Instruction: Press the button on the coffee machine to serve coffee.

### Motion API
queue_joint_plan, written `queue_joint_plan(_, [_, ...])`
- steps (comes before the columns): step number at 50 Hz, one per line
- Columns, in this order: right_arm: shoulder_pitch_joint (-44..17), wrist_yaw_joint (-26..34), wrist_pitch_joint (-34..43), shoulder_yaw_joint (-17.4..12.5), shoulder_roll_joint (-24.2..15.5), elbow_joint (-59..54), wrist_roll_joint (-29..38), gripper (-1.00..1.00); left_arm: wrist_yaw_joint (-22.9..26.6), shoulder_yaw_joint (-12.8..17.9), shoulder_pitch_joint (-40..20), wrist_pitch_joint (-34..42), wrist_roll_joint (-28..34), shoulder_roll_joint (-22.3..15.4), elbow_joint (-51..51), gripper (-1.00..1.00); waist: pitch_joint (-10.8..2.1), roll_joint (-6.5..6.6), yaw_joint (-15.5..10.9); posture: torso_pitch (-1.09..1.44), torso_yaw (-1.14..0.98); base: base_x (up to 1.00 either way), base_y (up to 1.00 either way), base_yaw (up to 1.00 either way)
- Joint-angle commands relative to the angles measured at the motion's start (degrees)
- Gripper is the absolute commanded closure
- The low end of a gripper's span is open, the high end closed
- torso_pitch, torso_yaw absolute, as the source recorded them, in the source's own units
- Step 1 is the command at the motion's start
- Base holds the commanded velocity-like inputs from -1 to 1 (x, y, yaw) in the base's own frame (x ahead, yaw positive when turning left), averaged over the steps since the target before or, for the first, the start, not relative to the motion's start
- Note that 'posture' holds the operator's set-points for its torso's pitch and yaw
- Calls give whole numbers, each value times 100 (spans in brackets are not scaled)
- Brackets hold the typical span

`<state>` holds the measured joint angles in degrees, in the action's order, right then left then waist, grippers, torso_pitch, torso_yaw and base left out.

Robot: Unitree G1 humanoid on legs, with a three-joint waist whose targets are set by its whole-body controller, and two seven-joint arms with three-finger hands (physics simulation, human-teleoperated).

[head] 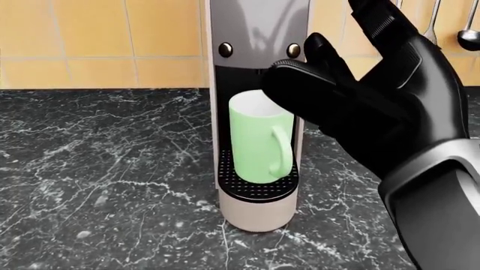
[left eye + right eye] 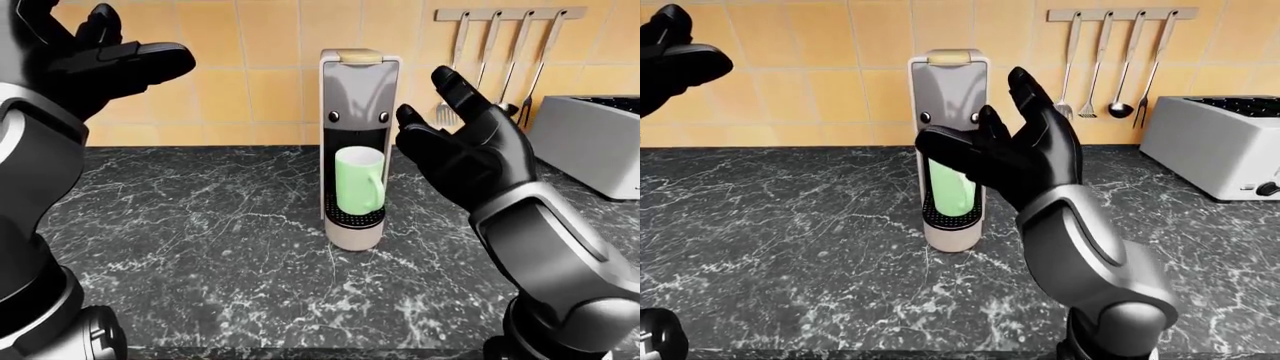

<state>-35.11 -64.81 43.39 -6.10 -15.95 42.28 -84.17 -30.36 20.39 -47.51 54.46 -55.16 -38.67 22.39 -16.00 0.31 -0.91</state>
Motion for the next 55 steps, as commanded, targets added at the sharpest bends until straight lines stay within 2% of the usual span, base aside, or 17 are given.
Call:
queue_joint_plan(1, [-145, 107, -88, -78, -22, 34, 77, -100, 23, 60, -161, -135, 25, -66, 53, -100, -27, 26, 1, -43, 0, 0, 0, 0])
queue_joint_plan(17, [-57, 325, 26, 42, 244, -43, 437, -100, -37, 49, -207, -83, -29, -69, 79, -100, -35, 36, 1, -43, 0, 0, 0, 0])
queue_joint_plan(55, [-82, 922, 14, 43, 531, -559, 1108, -100, -53, 66, -210, -78, -52, -57, 105, -100, -47, 59, 2, -43, 0, 0, 0, 0])
